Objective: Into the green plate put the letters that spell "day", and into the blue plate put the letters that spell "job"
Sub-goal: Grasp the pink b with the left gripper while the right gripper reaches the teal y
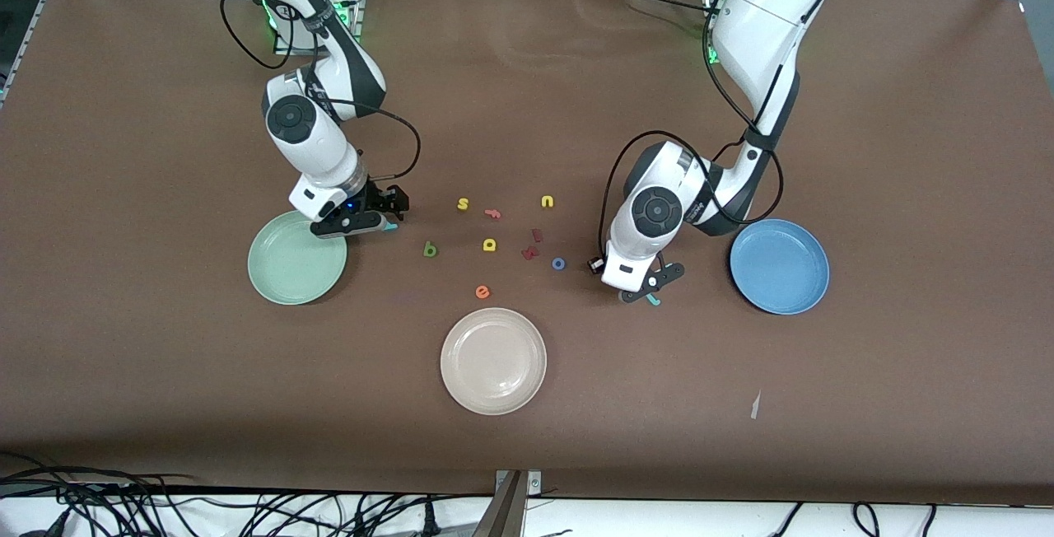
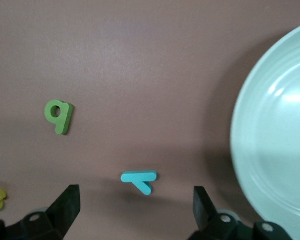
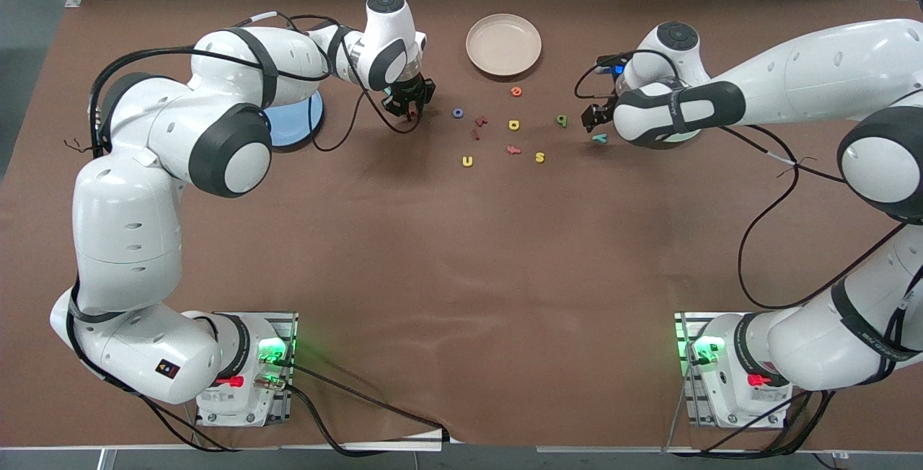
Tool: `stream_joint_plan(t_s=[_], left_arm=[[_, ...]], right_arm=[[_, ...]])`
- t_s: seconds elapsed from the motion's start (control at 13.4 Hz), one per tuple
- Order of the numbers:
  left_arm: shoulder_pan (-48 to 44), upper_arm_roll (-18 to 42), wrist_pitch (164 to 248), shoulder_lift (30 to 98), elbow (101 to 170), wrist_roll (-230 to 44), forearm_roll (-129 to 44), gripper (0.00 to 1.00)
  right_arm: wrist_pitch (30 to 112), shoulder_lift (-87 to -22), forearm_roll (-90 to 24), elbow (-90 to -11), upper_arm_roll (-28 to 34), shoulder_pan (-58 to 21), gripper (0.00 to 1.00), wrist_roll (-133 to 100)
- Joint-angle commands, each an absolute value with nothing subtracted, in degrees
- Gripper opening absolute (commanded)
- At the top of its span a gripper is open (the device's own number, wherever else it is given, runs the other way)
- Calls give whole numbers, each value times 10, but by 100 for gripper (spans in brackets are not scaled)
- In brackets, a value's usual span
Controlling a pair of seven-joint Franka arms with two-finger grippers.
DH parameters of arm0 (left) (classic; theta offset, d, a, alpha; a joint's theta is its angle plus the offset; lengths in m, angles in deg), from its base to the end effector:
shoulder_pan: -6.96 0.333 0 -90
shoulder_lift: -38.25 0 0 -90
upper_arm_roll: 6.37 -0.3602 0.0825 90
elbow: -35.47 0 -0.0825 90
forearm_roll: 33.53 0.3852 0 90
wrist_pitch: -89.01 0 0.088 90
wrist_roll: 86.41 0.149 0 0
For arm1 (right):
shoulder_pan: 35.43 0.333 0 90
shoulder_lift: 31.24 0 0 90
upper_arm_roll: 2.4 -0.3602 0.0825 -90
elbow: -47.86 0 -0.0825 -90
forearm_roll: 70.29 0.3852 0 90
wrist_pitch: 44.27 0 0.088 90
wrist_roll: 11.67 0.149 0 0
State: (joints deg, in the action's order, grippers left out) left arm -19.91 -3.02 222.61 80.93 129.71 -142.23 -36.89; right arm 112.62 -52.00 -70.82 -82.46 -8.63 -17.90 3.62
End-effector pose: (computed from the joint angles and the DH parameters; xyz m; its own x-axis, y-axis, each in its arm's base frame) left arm 0.6122 -0.3549 0.1639 0.8718 0.4797 -0.0992 0.4817 -0.8763 -0.0045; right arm 0.5178 0.2292 0.2052 0.9855 0.1433 0.0908 0.1491 -0.9870 -0.0600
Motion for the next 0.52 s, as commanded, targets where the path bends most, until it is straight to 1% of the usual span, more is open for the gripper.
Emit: stream_joint_plan(t_s=[0.0, 0.15, 0.3, 0.45], left_arm=[[-189, -35, 2207, 801, 1283, -1425, -350, 8], [-159, -33, 2139, 781, 1265, -1366, -350, 7], [-116, -33, 2075, 755, 1271, -1275, -350, 7], [-80, -34, 2049, 736, 1289, -1175, -349, 7]], right_arm=[[1171, -549, -715, -826, -87, -177, 100, 31], [1178, -557, -716, -827, -86, -173, 100, 31], [1178, -560, -716, -825, -86, -172, 100, 30], [1182, -566, -717, -823, -86, -172, 99, 31]])
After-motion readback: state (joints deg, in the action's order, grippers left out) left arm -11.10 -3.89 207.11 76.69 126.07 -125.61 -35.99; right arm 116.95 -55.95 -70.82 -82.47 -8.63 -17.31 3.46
